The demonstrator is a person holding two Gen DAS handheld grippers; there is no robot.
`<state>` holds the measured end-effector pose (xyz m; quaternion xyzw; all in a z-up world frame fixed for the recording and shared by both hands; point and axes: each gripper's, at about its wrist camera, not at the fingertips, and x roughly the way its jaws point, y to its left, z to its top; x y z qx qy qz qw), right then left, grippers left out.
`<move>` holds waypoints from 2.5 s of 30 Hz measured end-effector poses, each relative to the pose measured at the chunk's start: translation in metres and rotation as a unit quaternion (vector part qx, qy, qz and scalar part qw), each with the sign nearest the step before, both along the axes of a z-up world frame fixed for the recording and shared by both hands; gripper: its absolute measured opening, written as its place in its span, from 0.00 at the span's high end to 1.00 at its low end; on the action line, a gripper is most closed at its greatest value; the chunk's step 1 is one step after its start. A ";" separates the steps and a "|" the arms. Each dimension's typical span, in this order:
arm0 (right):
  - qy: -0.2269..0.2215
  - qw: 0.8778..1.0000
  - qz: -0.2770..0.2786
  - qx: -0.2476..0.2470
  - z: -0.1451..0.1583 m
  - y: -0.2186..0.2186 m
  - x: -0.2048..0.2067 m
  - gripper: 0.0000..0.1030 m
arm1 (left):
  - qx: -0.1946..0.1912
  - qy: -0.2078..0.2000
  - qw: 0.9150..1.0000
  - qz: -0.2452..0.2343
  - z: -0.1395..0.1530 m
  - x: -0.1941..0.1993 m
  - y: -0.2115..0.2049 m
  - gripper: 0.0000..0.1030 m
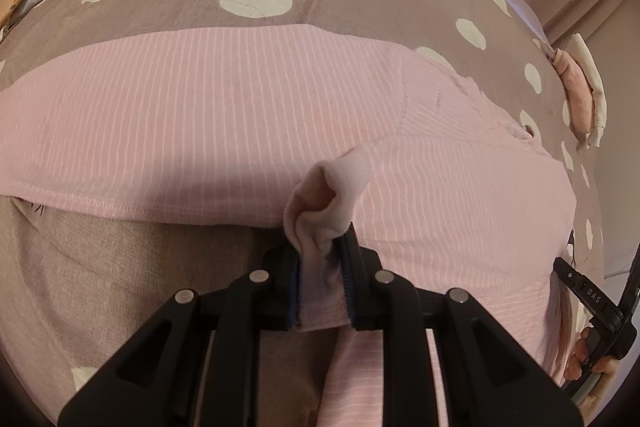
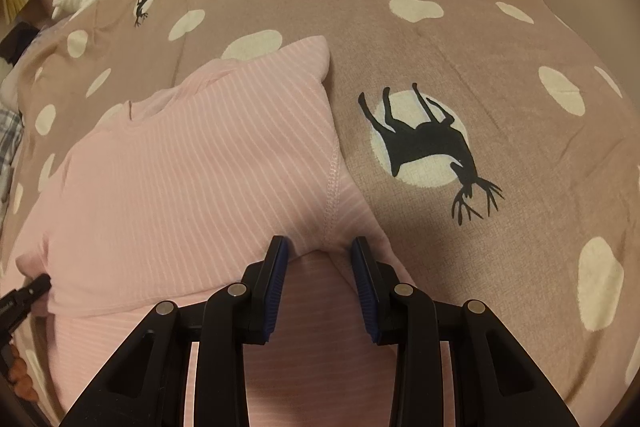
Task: Fold small clothes
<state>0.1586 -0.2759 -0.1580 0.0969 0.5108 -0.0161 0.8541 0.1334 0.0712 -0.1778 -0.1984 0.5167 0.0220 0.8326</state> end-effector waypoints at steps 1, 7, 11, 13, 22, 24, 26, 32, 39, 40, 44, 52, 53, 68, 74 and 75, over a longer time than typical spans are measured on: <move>0.000 1.000 0.000 0.000 0.000 0.000 0.000 0.66 | 0.001 -0.001 1.000 0.000 0.000 -0.001 0.000 0.80; 0.002 1.000 -0.001 -0.007 0.000 0.002 0.000 0.65 | 0.003 -0.001 1.000 0.003 0.001 -0.001 -0.001 0.79; 0.001 1.000 -0.002 -0.012 -0.001 0.003 0.000 0.66 | -0.002 -0.004 1.000 0.004 0.000 -0.002 0.001 0.79; 0.001 1.000 -0.002 -0.015 -0.001 0.004 0.000 0.66 | -0.007 -0.005 1.000 0.006 0.000 -0.002 0.002 0.79; -0.001 1.000 0.000 -0.021 -0.002 0.004 0.000 0.66 | -0.032 0.001 0.999 0.011 0.004 -0.011 0.012 0.75; 0.001 1.000 0.000 -0.024 -0.002 0.005 0.001 0.66 | -0.028 0.000 0.999 0.014 0.007 -0.015 0.013 0.74; 0.002 1.000 0.001 -0.030 -0.002 0.006 0.001 0.66 | -0.017 0.000 1.000 0.018 0.013 -0.021 0.016 0.72; -0.006 0.999 -0.003 -0.035 0.004 0.006 -0.003 0.65 | 0.022 -0.042 0.997 0.065 0.050 -0.046 0.049 0.59; -0.067 0.998 -0.006 -0.001 0.054 0.002 -0.027 0.42 | 0.023 -0.103 0.978 0.179 0.089 -0.074 0.107 0.21; -0.086 0.996 -0.004 0.009 0.066 0.002 -0.033 0.39 | 0.023 -0.106 0.974 0.198 0.091 -0.077 0.117 0.19; -0.134 0.991 0.010 0.025 0.097 0.006 -0.053 0.19 | 0.026 -0.099 0.962 0.254 0.087 -0.081 0.146 0.19; -0.150 0.989 0.007 -0.010 0.101 0.011 -0.072 0.10 | 0.026 -0.064 0.942 0.328 0.062 -0.095 0.193 0.19; -0.148 0.989 0.006 -0.007 0.101 0.010 -0.074 0.10 | 0.024 -0.061 0.939 0.337 0.059 -0.096 0.197 0.19; -0.132 0.991 -0.023 0.001 0.093 0.007 -0.082 0.10 | -0.015 -0.029 0.929 0.368 0.016 -0.091 0.233 0.22; -0.128 0.992 -0.019 0.002 0.092 0.011 -0.083 0.10 | -0.006 -0.035 0.922 0.385 0.010 -0.088 0.239 0.43; -0.128 0.992 -0.019 0.002 0.092 0.012 -0.083 0.10 | -0.005 -0.037 0.921 0.389 0.010 -0.088 0.240 0.53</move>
